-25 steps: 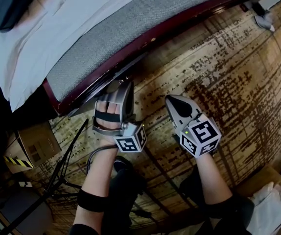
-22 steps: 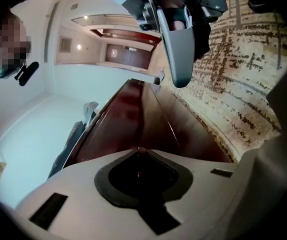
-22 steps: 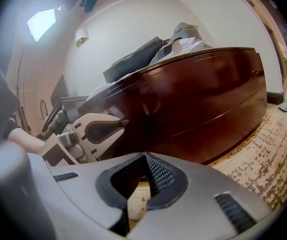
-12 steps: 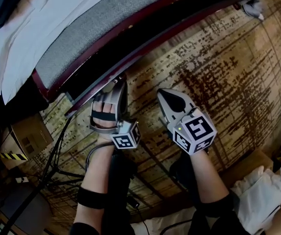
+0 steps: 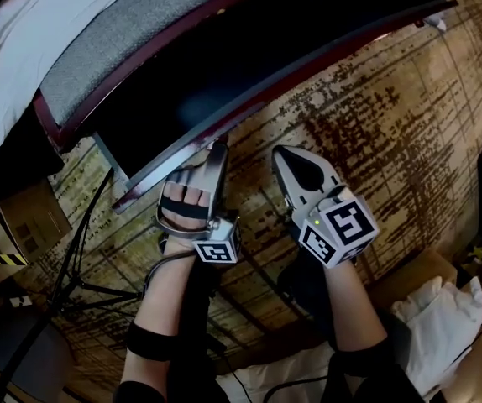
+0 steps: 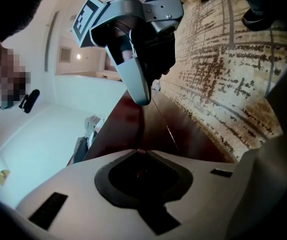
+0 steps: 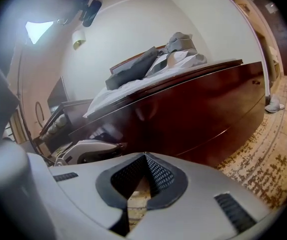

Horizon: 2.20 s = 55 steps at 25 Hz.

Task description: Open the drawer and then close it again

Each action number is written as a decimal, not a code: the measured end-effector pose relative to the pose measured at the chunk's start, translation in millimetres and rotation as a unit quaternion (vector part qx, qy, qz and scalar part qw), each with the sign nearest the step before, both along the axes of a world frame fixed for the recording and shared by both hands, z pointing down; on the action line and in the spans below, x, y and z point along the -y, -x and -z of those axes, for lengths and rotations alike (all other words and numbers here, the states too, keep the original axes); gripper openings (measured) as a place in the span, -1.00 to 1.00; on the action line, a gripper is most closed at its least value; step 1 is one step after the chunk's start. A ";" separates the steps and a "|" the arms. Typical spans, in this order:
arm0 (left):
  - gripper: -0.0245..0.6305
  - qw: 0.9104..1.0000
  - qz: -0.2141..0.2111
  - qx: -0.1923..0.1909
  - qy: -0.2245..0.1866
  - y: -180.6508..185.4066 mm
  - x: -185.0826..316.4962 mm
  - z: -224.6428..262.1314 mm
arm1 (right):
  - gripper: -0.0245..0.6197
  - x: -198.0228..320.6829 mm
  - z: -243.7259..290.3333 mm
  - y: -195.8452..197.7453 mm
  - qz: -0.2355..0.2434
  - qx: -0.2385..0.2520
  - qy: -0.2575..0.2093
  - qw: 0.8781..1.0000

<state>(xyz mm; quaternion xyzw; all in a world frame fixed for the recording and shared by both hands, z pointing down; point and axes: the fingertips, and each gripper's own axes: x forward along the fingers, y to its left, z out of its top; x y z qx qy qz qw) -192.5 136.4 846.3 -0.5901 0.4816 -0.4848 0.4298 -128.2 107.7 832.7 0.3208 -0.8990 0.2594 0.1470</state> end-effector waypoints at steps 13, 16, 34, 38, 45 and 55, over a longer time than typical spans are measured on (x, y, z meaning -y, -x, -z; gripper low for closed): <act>-0.80 1.000 -0.010 -0.024 0.015 -42.1 -44.5 1.3 | -0.92 -26.0 -6.4 -21.0 -0.013 -0.014 0.025 1.000; -0.80 0.999 -0.010 -0.027 0.016 -49.9 -52.1 2.7 | -0.92 -20.0 -1.7 -26.8 -0.015 -0.014 0.021 1.000; -0.72 0.992 -0.072 -0.044 0.090 -79.7 -100.8 70.9 | -0.92 -18.1 97.1 -36.4 -0.016 -0.018 0.022 0.999; -0.93 0.990 -0.062 -0.068 0.107 -81.3 -106.6 150.3 | -0.92 -21.3 169.6 -38.1 -0.001 -0.024 0.008 1.000; -0.93 0.976 0.008 -0.148 0.160 -62.8 -101.1 324.2 | -0.92 -28.1 336.9 -41.7 0.028 -0.021 -0.014 0.999; -0.93 0.936 0.070 -0.259 0.229 -38.7 -104.1 519.8 | -0.92 -32.1 520.1 -66.8 0.056 -0.023 -0.064 0.996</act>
